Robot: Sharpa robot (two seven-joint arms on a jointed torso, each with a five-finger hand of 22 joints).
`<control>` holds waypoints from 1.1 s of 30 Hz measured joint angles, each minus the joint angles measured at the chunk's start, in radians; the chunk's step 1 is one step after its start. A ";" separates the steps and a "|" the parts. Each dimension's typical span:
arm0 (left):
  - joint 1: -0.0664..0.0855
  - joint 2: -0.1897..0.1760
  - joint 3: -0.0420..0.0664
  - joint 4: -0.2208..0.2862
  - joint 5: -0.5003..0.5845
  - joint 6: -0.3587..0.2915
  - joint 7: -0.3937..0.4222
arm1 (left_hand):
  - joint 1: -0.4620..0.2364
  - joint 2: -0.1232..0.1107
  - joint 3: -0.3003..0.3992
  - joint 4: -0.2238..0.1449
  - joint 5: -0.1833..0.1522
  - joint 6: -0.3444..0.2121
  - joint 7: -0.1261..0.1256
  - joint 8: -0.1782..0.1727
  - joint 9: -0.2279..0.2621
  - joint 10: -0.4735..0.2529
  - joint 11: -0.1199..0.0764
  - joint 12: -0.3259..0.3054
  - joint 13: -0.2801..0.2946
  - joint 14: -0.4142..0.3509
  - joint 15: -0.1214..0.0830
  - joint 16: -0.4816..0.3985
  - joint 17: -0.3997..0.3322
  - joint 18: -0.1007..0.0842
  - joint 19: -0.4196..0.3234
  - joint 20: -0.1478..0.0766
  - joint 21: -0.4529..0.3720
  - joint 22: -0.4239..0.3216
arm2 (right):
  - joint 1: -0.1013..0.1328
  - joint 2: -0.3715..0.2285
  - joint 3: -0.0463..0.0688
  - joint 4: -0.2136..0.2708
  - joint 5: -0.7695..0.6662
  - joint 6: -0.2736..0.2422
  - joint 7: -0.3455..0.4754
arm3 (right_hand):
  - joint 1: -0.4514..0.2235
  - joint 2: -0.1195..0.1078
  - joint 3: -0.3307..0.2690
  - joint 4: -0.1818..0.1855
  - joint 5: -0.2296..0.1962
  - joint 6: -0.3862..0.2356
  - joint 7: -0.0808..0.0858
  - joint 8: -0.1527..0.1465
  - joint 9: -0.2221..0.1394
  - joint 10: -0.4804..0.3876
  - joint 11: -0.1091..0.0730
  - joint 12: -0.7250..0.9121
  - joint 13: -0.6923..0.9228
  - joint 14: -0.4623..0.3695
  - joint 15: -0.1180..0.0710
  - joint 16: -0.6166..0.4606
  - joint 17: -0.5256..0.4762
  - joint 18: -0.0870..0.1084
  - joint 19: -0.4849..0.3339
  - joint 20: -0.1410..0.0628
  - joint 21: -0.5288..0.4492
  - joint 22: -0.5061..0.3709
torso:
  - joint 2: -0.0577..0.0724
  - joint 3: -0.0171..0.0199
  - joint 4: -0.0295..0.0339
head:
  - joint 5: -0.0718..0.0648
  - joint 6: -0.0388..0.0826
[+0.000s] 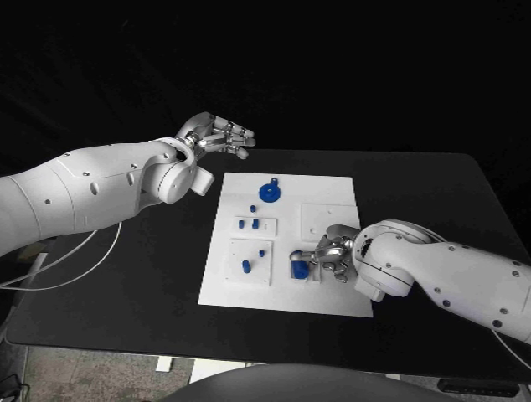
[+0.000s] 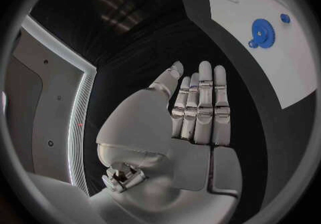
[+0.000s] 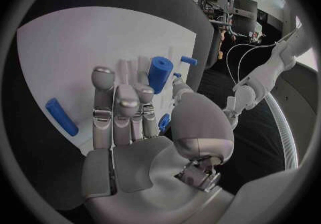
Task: Assemble the parts on the task board
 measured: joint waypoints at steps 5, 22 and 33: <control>0.000 0.000 0.000 0.000 0.000 0.000 0.000 | 0.000 0.000 0.000 0.000 0.000 0.000 0.000 0.000 0.000 0.000 0.000 0.000 0.000 0.000 0.000 0.000 0.000 0.000 0.000 0.000 0.000 0.000 | 0.000 -0.005 0.000 0.004 -0.001 -0.008 0.008 | 0.013 0.003 -0.005 -0.003 0.000 0.000 0.000 0.000 0.001 -0.002 0.001 0.000 0.000 0.000 0.000 -0.002 -0.001 0.000 0.000 0.000 -0.002 0.000 | 0.000 0.0004 0.0000 | 0.001 0.000; 0.000 -0.003 0.000 0.000 0.000 0.001 -0.001 | 0.000 0.000 -0.002 0.006 0.000 0.000 0.000 0.000 0.000 0.000 0.000 0.000 0.000 -0.004 0.004 0.000 0.000 0.000 0.000 0.000 0.000 -0.012 | 0.000 -0.086 0.002 0.074 0.008 -0.025 0.135 | 0.134 0.031 -0.030 -0.176 0.016 -0.008 0.008 0.000 0.017 -0.008 0.007 0.011 -0.002 0.000 0.000 -0.007 -0.008 0.000 0.000 0.000 -0.008 0.000 | 0.000 0.0014 -0.0017 | -0.002 0.003; 0.000 -0.004 0.000 0.000 0.000 0.002 -0.002 | 0.000 0.000 -0.002 0.006 0.000 0.000 0.000 0.000 0.000 0.000 0.000 0.000 0.000 -0.004 0.004 0.000 0.000 0.000 0.000 0.000 0.000 -0.011 | -0.001 -0.104 0.003 0.089 0.006 0.007 0.157 | 0.170 0.028 0.000 -0.229 0.039 -0.002 0.002 0.000 0.015 -0.008 0.007 0.020 -0.003 0.000 0.000 -0.007 -0.005 0.000 0.000 0.000 -0.008 0.000 | 0.000 0.0009 -0.0015 | -0.005 0.005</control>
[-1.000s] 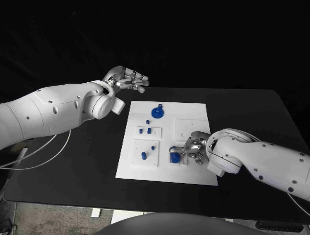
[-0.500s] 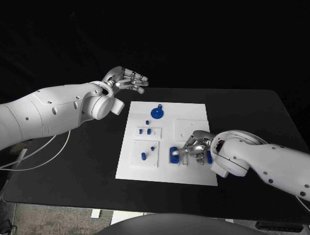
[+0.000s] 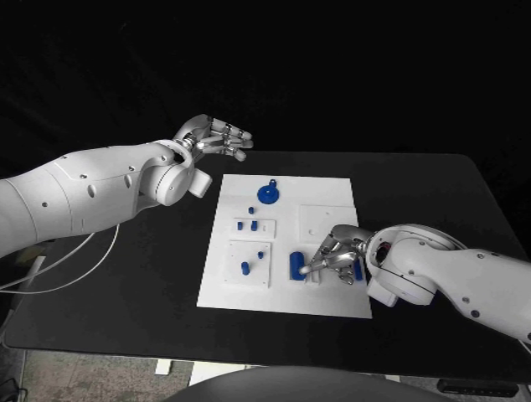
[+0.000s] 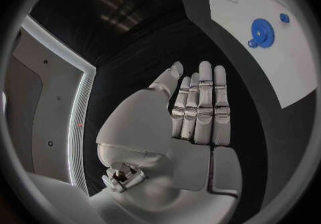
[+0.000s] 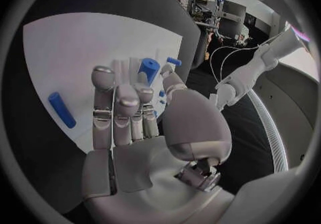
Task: Assemble the parts on the task board
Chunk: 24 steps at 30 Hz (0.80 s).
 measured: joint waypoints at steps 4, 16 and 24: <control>0.000 -0.001 0.000 0.000 0.000 0.000 0.000 | 0.000 0.000 0.000 0.000 0.000 0.000 0.000 0.000 0.000 0.000 0.000 0.000 0.000 0.000 0.000 0.000 0.000 0.000 0.000 0.000 0.000 0.000 | -0.001 0.002 0.000 0.000 -0.005 0.009 -0.001 | 0.004 0.004 0.021 -0.017 0.000 0.006 -0.005 0.000 -0.002 0.000 0.000 0.002 0.001 0.000 0.000 0.004 0.001 0.000 0.000 0.000 0.006 0.000 | 0.000 -0.0008 0.0007 | -0.001 0.000; 0.000 -0.001 0.000 0.001 0.000 0.001 -0.001 | 0.000 0.000 0.000 0.000 0.000 0.000 0.000 0.000 0.000 0.000 0.000 0.000 0.000 0.000 0.000 0.000 0.000 0.000 0.004 -0.004 0.000 -0.005 | -0.004 0.023 0.000 -0.015 -0.026 -0.003 -0.039 | -0.023 0.057 0.127 -0.028 -0.035 0.022 -0.015 0.000 -0.005 0.010 -0.010 0.011 0.007 0.003 -0.003 0.014 0.012 0.000 0.000 0.000 0.030 0.000 | 0.001 -0.0015 0.0023 | -0.003 -0.002; 0.000 -0.001 0.000 0.001 0.000 0.001 -0.001 | 0.000 0.000 0.000 0.000 0.000 0.000 0.000 0.000 0.000 0.000 0.000 0.000 0.000 0.000 0.000 0.000 0.000 0.000 0.004 -0.004 0.000 -0.005 | -0.011 0.040 0.000 -0.026 -0.036 -0.010 -0.068 | -0.039 0.073 0.156 -0.072 -0.035 0.026 -0.018 0.000 -0.005 0.012 -0.011 0.011 0.010 0.003 -0.003 0.020 0.015 0.000 0.000 0.000 0.039 0.000 | 0.001 -0.0005 0.0023 | -0.003 -0.004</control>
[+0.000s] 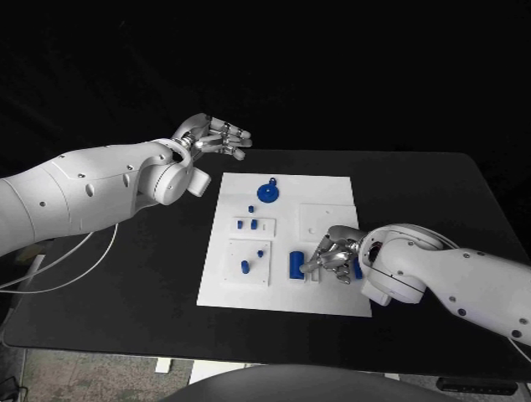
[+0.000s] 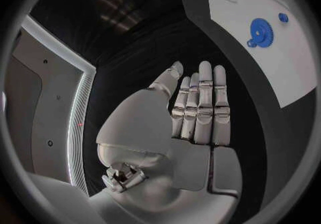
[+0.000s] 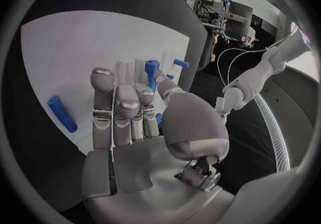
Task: Assemble the parts on the task board
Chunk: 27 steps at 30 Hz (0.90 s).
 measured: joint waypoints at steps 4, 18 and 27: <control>0.000 0.000 0.000 0.000 0.000 0.000 0.000 | 0.000 0.000 0.000 0.000 0.000 0.000 0.000 0.000 0.000 0.000 0.000 0.000 0.000 0.000 0.000 0.000 0.000 0.000 0.000 0.000 0.000 0.000 | -0.002 0.004 0.000 -0.004 -0.003 0.000 -0.010 | -0.004 0.004 0.002 -0.012 0.000 0.000 0.000 0.000 0.000 0.000 0.000 0.000 0.001 0.000 0.000 0.000 0.000 0.000 0.000 0.000 0.000 0.000 | 0.000 -0.0001 -0.0006 | 0.000 -0.002; 0.000 0.000 0.000 -0.001 0.000 0.001 -0.001 | 0.000 0.000 0.000 0.000 0.000 0.000 0.000 0.000 0.000 0.000 0.000 0.000 0.000 0.000 0.000 0.000 0.000 0.000 0.000 0.000 0.000 0.000 | -0.009 0.000 0.000 -0.006 -0.008 -0.012 -0.023 | -0.020 -0.021 -0.023 0.011 0.012 0.000 0.000 0.000 -0.004 0.000 0.000 0.000 0.003 0.000 0.000 0.000 -0.004 0.000 0.000 0.000 0.000 0.000 | -0.001 -0.0006 -0.0006 | -0.003 0.001; 0.000 -0.001 0.000 -0.001 0.000 0.001 -0.001 | 0.000 0.000 0.000 0.000 0.000 0.000 0.000 0.000 0.000 0.000 0.000 0.000 0.000 0.000 0.000 0.000 0.000 0.000 0.000 0.000 0.000 0.000 | -0.012 -0.065 0.031 0.016 0.011 -0.067 0.033 | -0.008 -0.059 -0.062 0.066 0.062 -0.044 0.022 0.000 0.009 -0.004 0.004 0.022 0.021 0.000 0.000 -0.005 -0.013 0.000 0.000 0.000 -0.006 0.000 | -0.001 -0.0001 -0.0021 | -0.008 0.008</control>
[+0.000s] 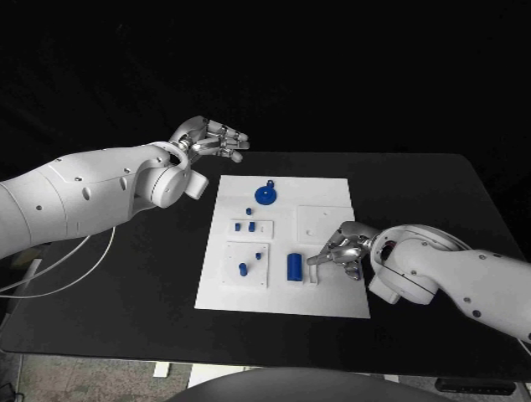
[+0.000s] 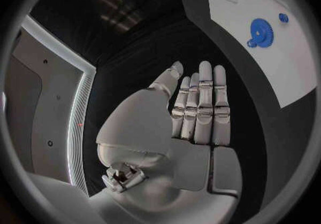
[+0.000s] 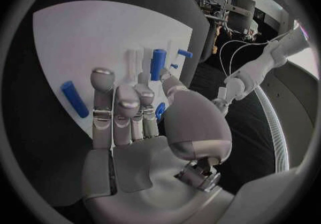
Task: Assemble the parts on the task board
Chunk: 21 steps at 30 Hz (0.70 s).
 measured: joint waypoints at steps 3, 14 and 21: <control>0.000 0.000 0.000 0.000 0.000 0.000 0.000 | 0.000 0.000 0.000 0.000 0.000 0.000 0.000 0.000 0.000 0.000 0.000 0.000 0.000 0.000 0.000 0.000 0.000 0.000 0.000 0.000 0.000 0.000 | 0.000 -0.030 0.030 0.004 0.008 -0.002 0.018 | 0.008 0.008 -0.012 -0.005 -0.001 -0.007 0.004 0.000 0.001 -0.003 0.003 0.000 -0.001 0.000 0.000 -0.002 -0.003 0.000 0.000 0.000 -0.005 0.000 | -0.001 -0.0001 -0.0013 | -0.005 0.002; 0.000 -0.001 0.000 0.000 0.000 0.002 0.000 | 0.000 0.000 0.003 0.003 0.000 0.000 0.000 0.000 0.000 0.005 -0.005 0.000 0.000 0.000 0.000 0.000 0.000 0.000 0.000 0.000 0.000 -0.002 | 0.002 -0.122 0.064 -0.015 -0.017 0.063 0.022 | 0.019 0.019 -0.002 -0.034 -0.013 -0.010 0.000 0.000 -0.005 -0.007 0.007 -0.005 -0.009 0.000 0.000 -0.007 -0.008 0.000 0.000 0.000 -0.012 0.001 | -0.003 0.0013 -0.0105 | -0.031 0.008; 0.000 -0.002 -0.001 0.000 0.000 0.003 0.000 | -0.005 -0.005 -0.007 0.018 -0.076 0.000 0.000 0.000 0.000 0.011 -0.007 0.000 0.000 0.000 0.000 0.000 0.000 0.000 0.003 0.003 0.000 -0.013 | 0.000 -0.145 0.067 -0.011 -0.087 0.107 -0.002 | 0.006 0.000 0.022 -0.010 -0.030 -0.008 0.002 0.000 -0.009 -0.007 0.007 -0.005 -0.016 0.000 0.000 -0.007 -0.010 0.000 0.000 0.000 -0.012 0.001 | -0.004 0.0035 -0.0131 | -0.045 0.008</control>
